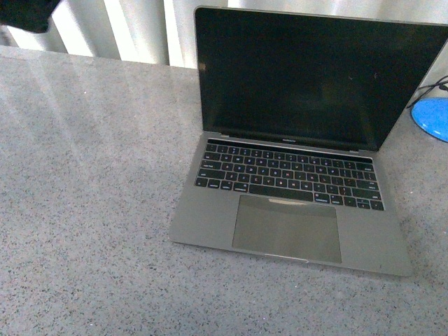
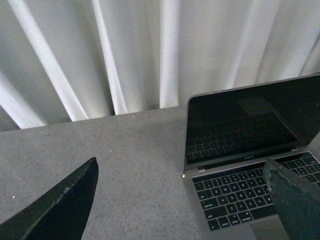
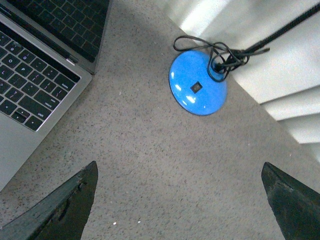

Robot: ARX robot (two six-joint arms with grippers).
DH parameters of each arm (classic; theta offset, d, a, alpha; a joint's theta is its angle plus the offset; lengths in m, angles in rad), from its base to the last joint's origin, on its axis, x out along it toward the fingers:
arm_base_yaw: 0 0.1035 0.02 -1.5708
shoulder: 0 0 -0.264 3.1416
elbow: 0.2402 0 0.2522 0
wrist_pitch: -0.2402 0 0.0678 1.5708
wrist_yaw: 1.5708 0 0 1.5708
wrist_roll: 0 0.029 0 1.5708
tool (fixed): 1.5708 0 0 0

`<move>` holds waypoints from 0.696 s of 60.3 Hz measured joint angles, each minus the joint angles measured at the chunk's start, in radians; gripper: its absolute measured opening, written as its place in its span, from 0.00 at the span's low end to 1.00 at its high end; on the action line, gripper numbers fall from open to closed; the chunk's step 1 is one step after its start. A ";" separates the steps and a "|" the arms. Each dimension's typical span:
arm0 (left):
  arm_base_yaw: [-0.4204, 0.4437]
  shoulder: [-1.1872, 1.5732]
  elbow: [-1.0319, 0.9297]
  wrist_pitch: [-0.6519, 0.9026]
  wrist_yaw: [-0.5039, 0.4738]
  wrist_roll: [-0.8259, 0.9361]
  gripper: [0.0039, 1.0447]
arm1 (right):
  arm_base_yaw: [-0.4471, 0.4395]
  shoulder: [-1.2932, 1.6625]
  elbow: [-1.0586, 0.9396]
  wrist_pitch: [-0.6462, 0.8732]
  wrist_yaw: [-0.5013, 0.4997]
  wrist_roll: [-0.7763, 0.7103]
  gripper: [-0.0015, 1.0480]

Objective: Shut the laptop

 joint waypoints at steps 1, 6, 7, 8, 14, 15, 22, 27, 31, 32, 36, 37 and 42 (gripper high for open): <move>-0.005 0.020 0.015 0.001 0.001 0.002 0.94 | 0.005 0.012 0.015 -0.001 0.001 -0.007 0.90; -0.021 0.095 0.066 0.018 -0.003 0.010 0.94 | 0.027 0.066 0.077 0.013 0.004 -0.014 0.90; -0.024 0.112 0.077 0.024 -0.005 0.011 0.94 | 0.029 0.072 0.084 0.016 0.005 -0.013 0.90; -0.028 0.129 0.088 0.031 -0.010 0.012 0.94 | 0.034 0.084 0.097 0.024 0.008 -0.011 0.90; -0.040 0.208 0.142 0.056 -0.031 0.013 0.94 | 0.051 0.135 0.156 0.048 0.009 0.018 0.90; -0.042 0.224 0.151 0.063 -0.037 0.014 0.94 | 0.055 0.145 0.167 0.048 0.010 0.025 0.90; -0.057 0.306 0.206 0.085 -0.039 0.033 0.94 | 0.082 0.193 0.215 0.044 0.022 0.029 0.90; -0.071 0.346 0.238 0.089 -0.035 0.060 0.94 | 0.101 0.227 0.254 0.024 0.032 0.030 0.90; -0.090 0.393 0.292 0.091 -0.027 0.097 0.94 | 0.125 0.267 0.307 -0.006 0.038 0.028 0.90; -0.093 0.404 0.303 0.093 -0.027 0.105 0.94 | 0.129 0.274 0.317 -0.005 0.044 0.027 0.90; -0.103 0.435 0.345 0.094 -0.011 0.138 0.83 | 0.138 0.302 0.354 -0.002 0.048 0.021 0.78; -0.105 0.443 0.357 0.094 -0.003 0.146 0.80 | 0.138 0.305 0.358 -0.003 0.048 0.020 0.76; -0.111 0.476 0.408 0.085 0.025 0.182 0.66 | 0.139 0.342 0.410 -0.015 0.053 0.010 0.61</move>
